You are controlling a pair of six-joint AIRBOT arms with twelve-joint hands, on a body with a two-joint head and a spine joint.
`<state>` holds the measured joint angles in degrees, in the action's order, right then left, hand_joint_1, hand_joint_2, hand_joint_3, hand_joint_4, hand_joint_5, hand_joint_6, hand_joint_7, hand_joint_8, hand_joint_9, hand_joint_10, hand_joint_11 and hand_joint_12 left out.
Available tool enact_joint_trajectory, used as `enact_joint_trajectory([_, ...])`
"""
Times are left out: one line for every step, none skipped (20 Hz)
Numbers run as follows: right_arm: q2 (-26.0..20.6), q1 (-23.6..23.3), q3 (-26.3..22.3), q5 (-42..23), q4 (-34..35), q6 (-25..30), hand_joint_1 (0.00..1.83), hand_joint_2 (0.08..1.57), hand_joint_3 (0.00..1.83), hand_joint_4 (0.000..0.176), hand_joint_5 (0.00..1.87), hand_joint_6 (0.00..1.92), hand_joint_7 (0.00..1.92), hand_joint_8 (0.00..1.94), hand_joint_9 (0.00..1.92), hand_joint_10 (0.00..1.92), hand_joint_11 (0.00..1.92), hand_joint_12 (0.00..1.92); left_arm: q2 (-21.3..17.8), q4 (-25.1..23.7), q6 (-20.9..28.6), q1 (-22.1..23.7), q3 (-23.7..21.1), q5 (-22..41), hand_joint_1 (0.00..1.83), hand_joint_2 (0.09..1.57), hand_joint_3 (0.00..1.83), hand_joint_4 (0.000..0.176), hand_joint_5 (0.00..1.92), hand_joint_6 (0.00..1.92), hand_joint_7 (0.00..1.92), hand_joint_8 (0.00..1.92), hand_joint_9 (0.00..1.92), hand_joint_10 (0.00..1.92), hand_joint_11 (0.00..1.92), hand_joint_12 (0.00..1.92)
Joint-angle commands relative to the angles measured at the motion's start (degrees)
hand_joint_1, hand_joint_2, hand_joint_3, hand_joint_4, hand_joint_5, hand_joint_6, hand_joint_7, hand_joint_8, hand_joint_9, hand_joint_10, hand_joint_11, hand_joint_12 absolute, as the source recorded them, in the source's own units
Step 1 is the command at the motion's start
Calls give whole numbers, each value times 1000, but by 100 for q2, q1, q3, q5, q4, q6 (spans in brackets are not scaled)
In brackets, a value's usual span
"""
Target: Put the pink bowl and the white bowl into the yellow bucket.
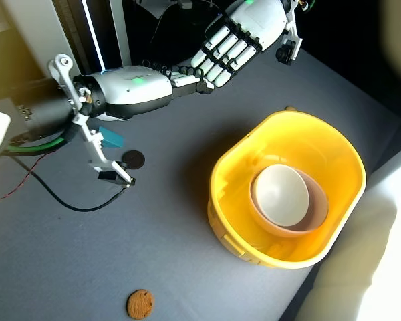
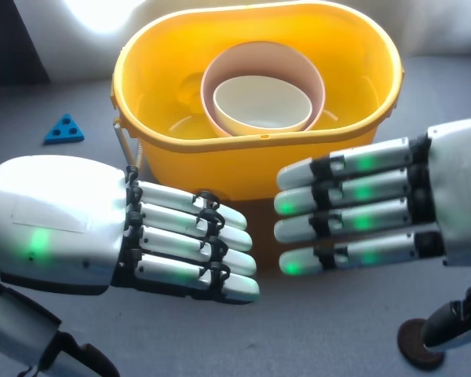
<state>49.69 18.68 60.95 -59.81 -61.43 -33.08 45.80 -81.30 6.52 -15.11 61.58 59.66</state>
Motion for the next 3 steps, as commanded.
enact_joint_trajectory([-66,-75,-14,-530,451,73,541,925,1,0,187,7,158,6,115,5,0,344,-54,443,42,45,-22,352,149,1233,1,0,4,0,30,0,7,0,0,95])
enact_joint_trajectory([-82,-100,-13,-529,498,105,541,925,1,0,187,7,158,6,115,5,0,344,-54,443,43,46,-29,356,149,1233,1,0,4,0,30,0,7,0,0,95])
enact_joint_trajectory([-108,-144,-13,-529,535,153,556,922,0,0,182,3,148,1,107,1,0,339,-54,443,43,45,-36,356,189,1236,1,0,16,2,53,4,32,6,0,114])
